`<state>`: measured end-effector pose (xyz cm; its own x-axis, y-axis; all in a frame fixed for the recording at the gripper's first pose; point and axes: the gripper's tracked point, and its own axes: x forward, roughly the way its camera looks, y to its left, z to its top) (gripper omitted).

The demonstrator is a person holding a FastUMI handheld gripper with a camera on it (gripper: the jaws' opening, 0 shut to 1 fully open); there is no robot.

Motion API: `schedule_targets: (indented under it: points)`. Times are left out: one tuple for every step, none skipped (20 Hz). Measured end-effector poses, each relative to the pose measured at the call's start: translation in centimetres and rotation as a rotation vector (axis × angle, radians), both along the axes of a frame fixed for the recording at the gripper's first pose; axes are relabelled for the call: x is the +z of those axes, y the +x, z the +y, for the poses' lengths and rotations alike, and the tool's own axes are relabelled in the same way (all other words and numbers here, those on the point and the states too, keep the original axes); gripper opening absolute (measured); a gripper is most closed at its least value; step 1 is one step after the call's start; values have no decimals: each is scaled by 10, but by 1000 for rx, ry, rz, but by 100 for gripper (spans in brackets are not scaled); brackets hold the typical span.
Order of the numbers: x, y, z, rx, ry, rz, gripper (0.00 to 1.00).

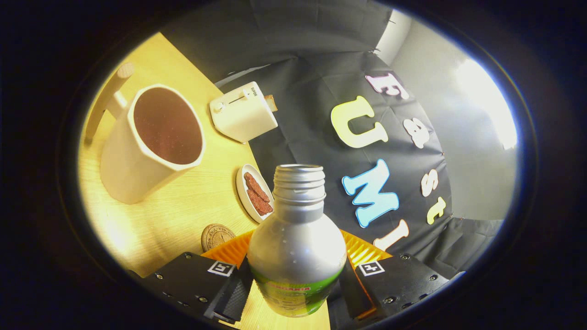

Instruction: Take the bottle from table, then pour the juice into the cup, finally place the bottle on the coaster

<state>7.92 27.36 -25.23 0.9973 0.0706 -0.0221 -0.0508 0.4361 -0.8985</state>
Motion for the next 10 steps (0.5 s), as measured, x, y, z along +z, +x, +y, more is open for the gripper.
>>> schedule_targets:
  points:
    - [-2,1,2,2,-11,4,82]
    - [-2,0,4,4,-23,2,82]
    - [0,1,6,8,-39,-6,82]
    - [2,0,9,14,-58,-17,82]
    - [3,1,12,20,-79,-31,82]
    - [5,1,15,27,-102,-45,82]
    - [6,2,17,32,-123,-57,82]
    - [9,1,20,39,-140,-70,82]
    - [9,1,22,45,-156,-79,82]
    - [12,1,25,51,-171,-93,82]
